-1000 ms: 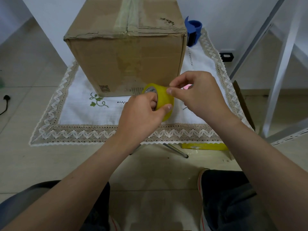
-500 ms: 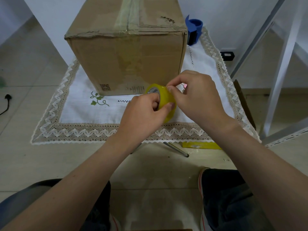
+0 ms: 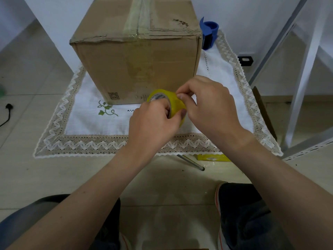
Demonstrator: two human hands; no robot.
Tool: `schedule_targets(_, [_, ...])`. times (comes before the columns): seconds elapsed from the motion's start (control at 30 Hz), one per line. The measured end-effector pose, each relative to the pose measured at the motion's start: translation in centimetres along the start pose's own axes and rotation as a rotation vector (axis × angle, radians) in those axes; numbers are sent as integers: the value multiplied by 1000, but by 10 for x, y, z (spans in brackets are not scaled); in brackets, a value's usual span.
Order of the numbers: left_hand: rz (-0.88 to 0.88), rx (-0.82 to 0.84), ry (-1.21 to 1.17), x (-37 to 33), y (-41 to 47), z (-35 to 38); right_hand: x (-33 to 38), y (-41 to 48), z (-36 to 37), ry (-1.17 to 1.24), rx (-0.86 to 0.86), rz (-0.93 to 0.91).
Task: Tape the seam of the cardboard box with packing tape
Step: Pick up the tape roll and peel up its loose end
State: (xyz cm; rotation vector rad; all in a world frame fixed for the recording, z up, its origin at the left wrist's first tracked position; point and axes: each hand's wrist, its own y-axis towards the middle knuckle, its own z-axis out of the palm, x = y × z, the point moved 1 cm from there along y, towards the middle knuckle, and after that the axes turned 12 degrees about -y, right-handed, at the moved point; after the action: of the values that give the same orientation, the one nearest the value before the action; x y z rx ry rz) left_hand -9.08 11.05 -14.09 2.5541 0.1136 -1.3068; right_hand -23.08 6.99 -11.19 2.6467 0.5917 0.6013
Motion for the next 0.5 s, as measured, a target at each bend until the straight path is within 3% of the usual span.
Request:
schedule_targets(0.3, [-32,-6,-22,-1,3,-1,4,-1,-2,-18,-18,-34])
schedule_targets(0.5, [-236,20,-180,6,20,-16,8,-2,-3,23,-80,-94])
